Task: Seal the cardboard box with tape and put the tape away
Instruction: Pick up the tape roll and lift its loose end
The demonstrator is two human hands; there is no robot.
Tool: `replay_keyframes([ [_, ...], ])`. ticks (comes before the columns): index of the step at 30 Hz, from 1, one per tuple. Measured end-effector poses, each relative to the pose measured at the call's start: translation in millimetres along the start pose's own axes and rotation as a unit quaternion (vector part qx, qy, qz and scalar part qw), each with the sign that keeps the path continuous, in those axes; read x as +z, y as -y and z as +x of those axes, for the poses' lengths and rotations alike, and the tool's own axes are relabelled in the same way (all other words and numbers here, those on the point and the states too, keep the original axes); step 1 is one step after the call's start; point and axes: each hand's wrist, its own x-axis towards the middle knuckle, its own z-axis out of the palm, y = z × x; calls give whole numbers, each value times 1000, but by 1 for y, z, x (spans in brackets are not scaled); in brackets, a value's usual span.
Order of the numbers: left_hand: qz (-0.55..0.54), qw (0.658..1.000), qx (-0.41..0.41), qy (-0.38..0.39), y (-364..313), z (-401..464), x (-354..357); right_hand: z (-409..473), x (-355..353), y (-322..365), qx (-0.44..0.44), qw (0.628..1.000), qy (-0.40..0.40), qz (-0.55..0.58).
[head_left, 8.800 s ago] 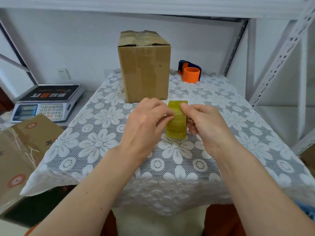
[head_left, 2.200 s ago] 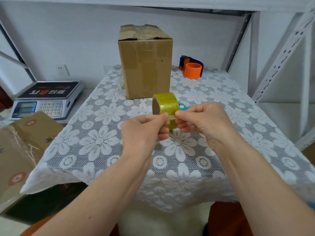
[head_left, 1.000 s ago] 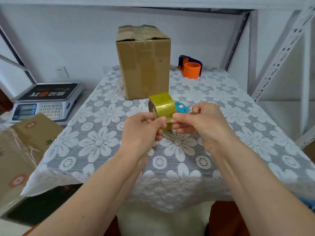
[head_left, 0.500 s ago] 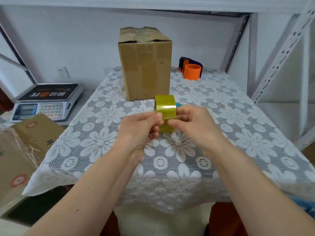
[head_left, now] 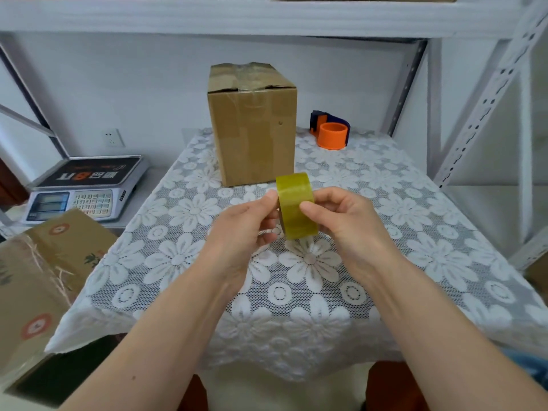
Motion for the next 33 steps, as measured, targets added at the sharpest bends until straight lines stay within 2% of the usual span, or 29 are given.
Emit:
replay_keyframes([
  [5,44,996,45,70,1,-9,7,-4,-3,3,19,999,6,49],
  [11,32,996,71,38,8,-9,16,-7,-5,0,3,999,11,47],
  [14,23,996,84,32,7,-7,17,-10,-8,2,-35,999,40,7],
  [19,20,995,99,8,8,-5,20,-13,-10,3,-99,979,62,-164],
  [22,20,994,104,-15,9,-5,27,-12,-15,6,-96,979,56,-172],
  [25,56,993,108,-5,8,-5,33,-10,-23,8,-97,982,48,-157],
  [33,59,997,44,4,1,13,40,12,-62,23,-101,975,10,-197],
])
